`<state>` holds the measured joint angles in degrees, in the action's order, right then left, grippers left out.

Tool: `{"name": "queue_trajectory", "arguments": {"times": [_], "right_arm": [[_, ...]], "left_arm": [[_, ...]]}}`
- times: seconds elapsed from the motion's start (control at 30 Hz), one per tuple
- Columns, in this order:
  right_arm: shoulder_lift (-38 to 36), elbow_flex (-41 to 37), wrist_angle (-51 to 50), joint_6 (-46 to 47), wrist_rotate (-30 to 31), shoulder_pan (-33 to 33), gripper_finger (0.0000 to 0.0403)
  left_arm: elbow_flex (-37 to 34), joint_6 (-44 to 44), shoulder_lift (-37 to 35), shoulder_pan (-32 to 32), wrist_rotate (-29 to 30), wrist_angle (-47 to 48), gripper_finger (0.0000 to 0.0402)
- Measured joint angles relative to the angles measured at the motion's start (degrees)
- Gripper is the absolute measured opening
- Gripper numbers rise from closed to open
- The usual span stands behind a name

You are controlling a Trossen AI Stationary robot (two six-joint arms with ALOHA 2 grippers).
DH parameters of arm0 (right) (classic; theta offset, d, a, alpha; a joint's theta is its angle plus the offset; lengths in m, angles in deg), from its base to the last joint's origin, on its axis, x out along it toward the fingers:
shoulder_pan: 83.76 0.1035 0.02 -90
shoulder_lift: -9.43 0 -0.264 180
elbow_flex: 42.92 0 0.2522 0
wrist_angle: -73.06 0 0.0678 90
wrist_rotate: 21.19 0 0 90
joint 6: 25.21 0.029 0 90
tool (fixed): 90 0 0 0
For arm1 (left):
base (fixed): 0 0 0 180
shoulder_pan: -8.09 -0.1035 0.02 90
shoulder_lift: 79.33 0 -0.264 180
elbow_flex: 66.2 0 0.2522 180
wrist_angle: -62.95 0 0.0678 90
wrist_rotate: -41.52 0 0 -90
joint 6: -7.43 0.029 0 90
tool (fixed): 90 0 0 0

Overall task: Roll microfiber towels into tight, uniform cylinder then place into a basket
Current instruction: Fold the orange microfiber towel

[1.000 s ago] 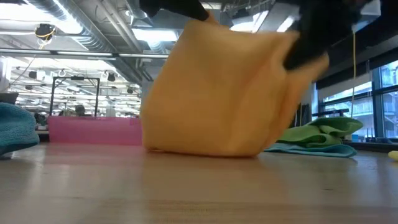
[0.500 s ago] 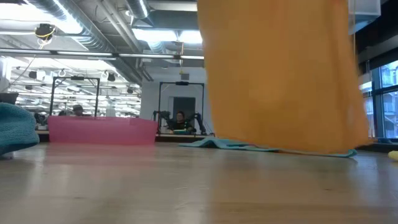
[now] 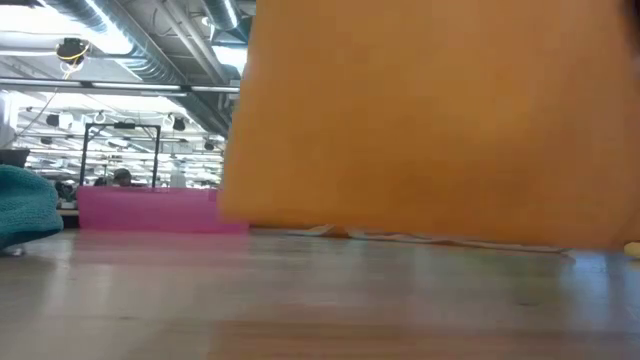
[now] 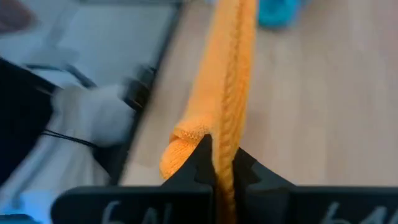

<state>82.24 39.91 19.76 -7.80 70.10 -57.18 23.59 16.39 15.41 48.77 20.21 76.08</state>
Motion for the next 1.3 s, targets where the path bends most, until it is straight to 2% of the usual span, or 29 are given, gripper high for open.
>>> {"name": "queue_trajectory", "arguments": {"times": [0.1,0.2,0.4,0.57,0.77,0.97,1.3], "right_arm": [[2.6,0.0,-3.4,0.3,1.8,-2.0,0.0004],[6.6,0.0,-6.0,0.2,2.1,-4.1,0.0004],[15.0,0.0,-7.7,-2.5,8.1,-8.2,0.0005],[18.5,0.0,-8.6,-4.3,13.7,-11.3,0.0005],[18.6,0.0,-8.8,-6.4,20.1,-14.0,0.0005],[18.5,0.0,-8.7,-9.3,26.8,-17.2,0.0005],[18.5,0.0,-8.3,-13.7,27.5,-21.1,0.0006]], "left_arm": [[0.0,-11.7,0.0,-3.4,-5.8,11.2,0.0],[0.0,-20.8,0.2,-6.7,-8.1,20.3,0.0],[0.0,-27.5,0.5,-11.3,-7.9,31.1,0.0],[-2.8,-27.9,0.5,-14.5,-8.3,31.8,0.0],[-7.8,-28.1,0.5,-18.6,-9.7,30.8,0.0],[-8.6,-26.0,0.5,-22.1,-7.4,30.0,0.0],[-8.6,-20.8,0.5,-28.1,-8.4,29.7,0.0]]}}
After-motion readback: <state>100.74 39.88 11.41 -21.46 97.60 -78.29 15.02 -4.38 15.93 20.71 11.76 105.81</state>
